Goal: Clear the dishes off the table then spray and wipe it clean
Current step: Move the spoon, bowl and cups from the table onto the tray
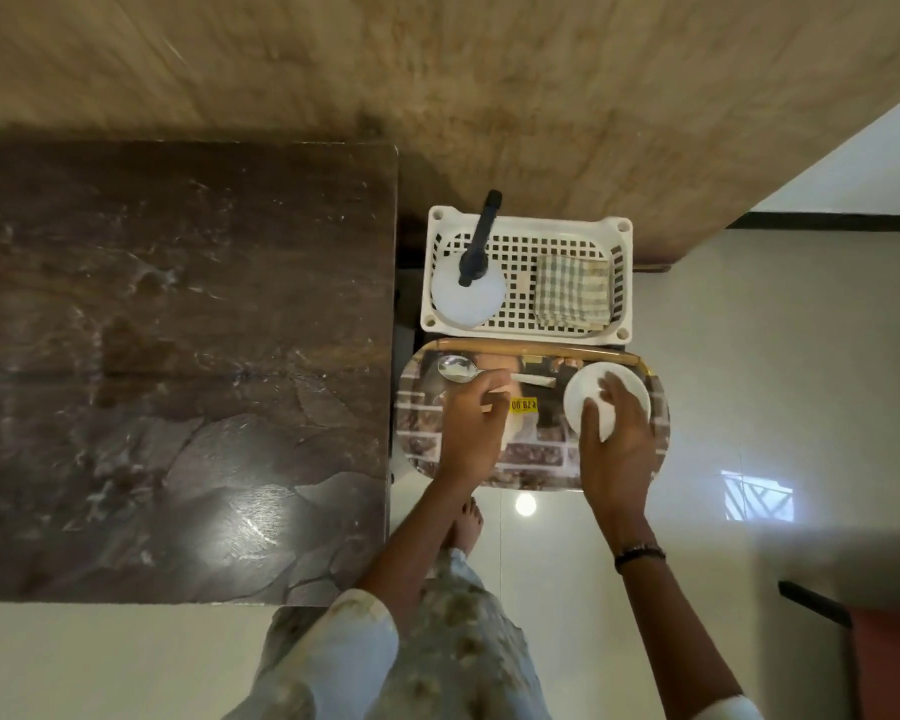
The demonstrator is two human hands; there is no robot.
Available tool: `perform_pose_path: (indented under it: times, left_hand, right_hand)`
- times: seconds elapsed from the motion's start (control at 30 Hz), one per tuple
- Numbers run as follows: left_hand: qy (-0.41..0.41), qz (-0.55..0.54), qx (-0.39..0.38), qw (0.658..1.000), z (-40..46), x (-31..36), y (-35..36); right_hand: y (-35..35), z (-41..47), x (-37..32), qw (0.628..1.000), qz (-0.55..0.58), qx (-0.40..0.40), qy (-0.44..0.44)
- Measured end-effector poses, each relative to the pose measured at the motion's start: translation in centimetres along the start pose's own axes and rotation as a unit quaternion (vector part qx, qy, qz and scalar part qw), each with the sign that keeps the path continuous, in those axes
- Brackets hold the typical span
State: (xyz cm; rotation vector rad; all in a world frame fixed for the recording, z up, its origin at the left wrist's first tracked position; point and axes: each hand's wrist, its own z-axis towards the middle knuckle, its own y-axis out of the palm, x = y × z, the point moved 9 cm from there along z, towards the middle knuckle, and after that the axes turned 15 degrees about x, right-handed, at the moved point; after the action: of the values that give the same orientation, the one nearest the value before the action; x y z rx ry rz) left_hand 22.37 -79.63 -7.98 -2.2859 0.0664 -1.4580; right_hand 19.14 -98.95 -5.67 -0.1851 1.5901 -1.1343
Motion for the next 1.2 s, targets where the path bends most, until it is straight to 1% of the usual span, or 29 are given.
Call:
perform_pose_path:
  times: [0.13,0.2,0.27,0.33,0.47,0.57,0.7,0.83,0.93,1.07,1.2]
  left_hand:
    - [0.002,-0.033,0.048,0.998,1.1,-0.4,-5.6]
    - [-0.023,-0.057,0.072,0.996,1.8,-1.3,-9.2]
    - [-0.064,-0.112,0.093,0.987,2.6,-2.9,-13.0]
    - [-0.091,-0.142,0.135,0.976,3.4,-4.6,-17.2]
    - [-0.111,-0.212,0.216,0.947,5.0,-7.7,-26.1]
    - [-0.116,-0.235,0.259,0.930,5.9,-10.7,-33.7]
    - [-0.128,-0.275,0.291,0.907,6.5,-15.1,-44.1]
    - [-0.128,-0.280,0.333,0.891,6.9,-19.3,-55.6]
    - [-0.139,-0.272,0.360,0.881,7.5,-22.7,-63.9]
    - [-0.157,-0.258,0.391,0.869,8.6,-25.6,-73.0]
    - [-0.169,-0.251,0.427,0.852,9.4,-27.8,-80.0]
  right_hand:
    - [3.4,-3.1,-5.8,0.993,0.026,-0.080,-0.077]
    - [5.6,-4.8,-8.8,0.986,0.043,-0.123,-0.103]
    - [8.0,-6.6,-11.9,0.976,0.058,-0.165,-0.127]
    - [10.1,-8.5,-14.7,0.967,0.068,-0.199,-0.143]
    - [14.2,-12.8,-21.8,0.949,0.086,-0.236,-0.192]
    - [17.9,-17.3,-27.6,0.935,0.093,-0.254,-0.228]
    - [24.3,-24.5,-33.3,0.924,0.097,-0.297,-0.220]
    - [31.2,-32.6,-40.3,0.910,0.084,-0.331,-0.238]
    - [36.5,-38.7,-46.3,0.891,0.085,-0.365,-0.259]
    - [41.8,-44.5,-53.2,0.866,0.115,-0.394,-0.287]
    - [45.3,-48.5,-58.2,0.844,0.119,-0.428,-0.301]
